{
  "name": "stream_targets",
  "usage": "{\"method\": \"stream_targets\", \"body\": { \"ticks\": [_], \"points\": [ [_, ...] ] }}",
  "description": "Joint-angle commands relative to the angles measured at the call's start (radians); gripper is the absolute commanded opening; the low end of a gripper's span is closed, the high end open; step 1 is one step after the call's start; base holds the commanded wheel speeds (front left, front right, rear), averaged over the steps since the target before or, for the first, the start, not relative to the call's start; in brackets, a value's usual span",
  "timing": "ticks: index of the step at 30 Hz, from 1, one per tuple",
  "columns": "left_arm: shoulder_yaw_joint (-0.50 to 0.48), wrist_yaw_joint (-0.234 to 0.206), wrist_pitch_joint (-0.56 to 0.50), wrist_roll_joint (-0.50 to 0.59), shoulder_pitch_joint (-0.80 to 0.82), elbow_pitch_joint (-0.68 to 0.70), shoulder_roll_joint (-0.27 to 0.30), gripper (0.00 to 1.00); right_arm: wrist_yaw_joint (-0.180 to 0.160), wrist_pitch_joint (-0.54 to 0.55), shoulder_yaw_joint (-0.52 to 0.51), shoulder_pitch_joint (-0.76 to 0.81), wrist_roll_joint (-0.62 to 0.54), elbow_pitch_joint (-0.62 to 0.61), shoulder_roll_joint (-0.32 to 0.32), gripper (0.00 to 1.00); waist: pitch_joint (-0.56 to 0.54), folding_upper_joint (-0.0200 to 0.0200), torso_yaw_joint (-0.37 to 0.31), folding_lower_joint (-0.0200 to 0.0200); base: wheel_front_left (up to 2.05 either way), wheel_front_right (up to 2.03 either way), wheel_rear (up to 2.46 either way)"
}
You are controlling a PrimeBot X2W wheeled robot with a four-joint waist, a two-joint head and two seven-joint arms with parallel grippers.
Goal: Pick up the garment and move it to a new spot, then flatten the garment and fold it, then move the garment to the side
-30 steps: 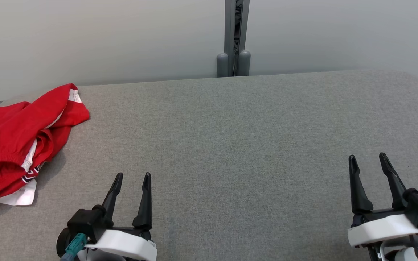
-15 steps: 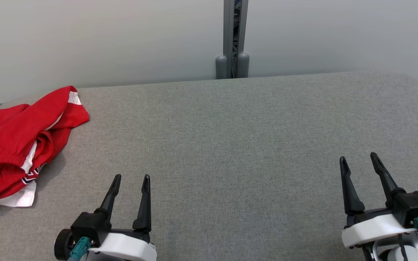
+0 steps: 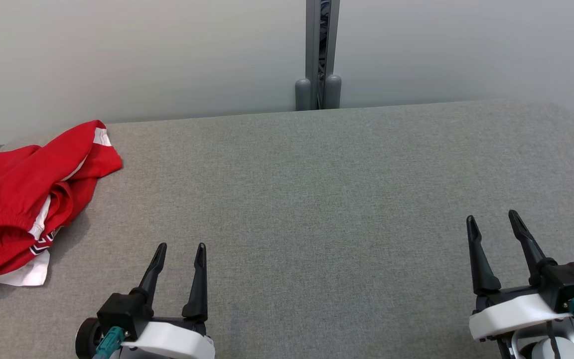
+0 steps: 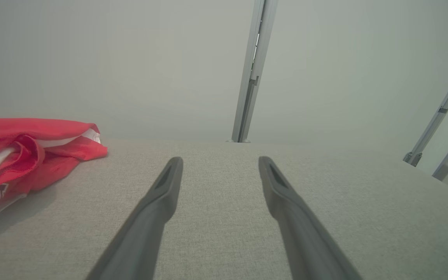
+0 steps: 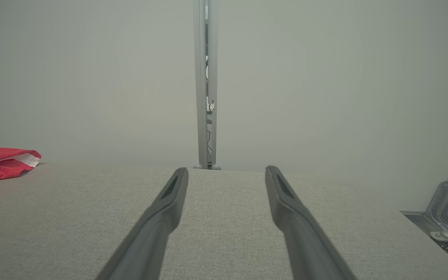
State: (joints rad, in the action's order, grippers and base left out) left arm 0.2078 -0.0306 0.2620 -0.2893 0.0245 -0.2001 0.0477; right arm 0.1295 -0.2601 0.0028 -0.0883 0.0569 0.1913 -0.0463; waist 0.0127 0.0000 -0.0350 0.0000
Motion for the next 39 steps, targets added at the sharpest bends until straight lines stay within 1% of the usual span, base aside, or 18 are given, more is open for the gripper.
{"method": "stream_targets", "body": {
  "ticks": [1, 5, 8, 12, 16, 17, 26, 32, 39],
  "points": [
    [-0.004, 0.002, 0.004, -0.003, -0.002, -0.001, 0.005, 1.00, 0.002, -0.005, -0.004, -0.005, 0.006, 0.001, -0.005, 1.00, 0.000, 0.0000, 0.001, 0.0000, 0.00, 0.00, 0.00],
    [-0.002, 0.008, 0.003, -0.008, 0.006, -0.006, 0.005, 1.00, 0.002, -0.005, 0.001, -0.002, 0.010, 0.000, -0.005, 1.00, 0.006, 0.0000, 0.009, 0.0000, 0.00, 0.00, 0.00],
    [-0.003, 0.010, 0.003, -0.009, 0.015, -0.002, 0.005, 1.00, 0.002, -0.005, 0.004, -0.001, 0.014, -0.009, -0.005, 1.00, 0.018, 0.0000, 0.028, 0.0000, 0.00, 0.00, 0.00],
    [-0.011, 0.007, 0.003, -0.009, 0.032, 0.022, 0.005, 1.00, 0.002, -0.005, 0.010, -0.011, 0.020, -0.022, -0.005, 1.00, 0.047, 0.0000, 0.067, 0.0000, 0.00, 0.00, 0.00],
    [-0.017, 0.006, 0.003, -0.016, 0.039, 0.040, 0.005, 1.00, 0.002, -0.005, 0.018, -0.019, 0.023, -0.035, -0.005, 1.00, 0.075, 0.0000, 0.122, 0.0000, 0.00, 0.00, 0.00],
    [-0.017, 0.006, 0.003, -0.016, 0.039, 0.040, 0.005, 1.00, 0.002, -0.005, 0.018, -0.019, 0.023, -0.035, -0.005, 1.00, 0.075, 0.0000, 0.122, 0.0000, 0.00, 0.00, 0.00],
    [-0.027, 0.003, 0.003, -0.020, 0.042, 0.055, 0.005, 1.00, 0.002, -0.005, 0.048, -0.021, 0.024, -0.054, -0.005, 1.00, 0.101, 0.0000, 0.289, 0.0000, 0.00, 0.00, 0.00],
    [-0.037, 0.000, 0.003, -0.030, 0.021, 0.046, 0.005, 1.00, 0.002, -0.005, 0.067, -0.015, 0.038, -0.044, -0.006, 1.00, 0.076, 0.0000, 0.398, 0.0000, 0.00, 0.00, 0.00],
    [-0.048, 0.005, 0.003, -0.028, -0.004, 0.042, 0.005, 1.00, 0.002, -0.005, 0.082, 0.004, 0.053, -0.034, -0.005, 1.00, 0.034, 0.0000, 0.495, 0.0000, 0.00, 0.00, 0.00]
  ]
}}
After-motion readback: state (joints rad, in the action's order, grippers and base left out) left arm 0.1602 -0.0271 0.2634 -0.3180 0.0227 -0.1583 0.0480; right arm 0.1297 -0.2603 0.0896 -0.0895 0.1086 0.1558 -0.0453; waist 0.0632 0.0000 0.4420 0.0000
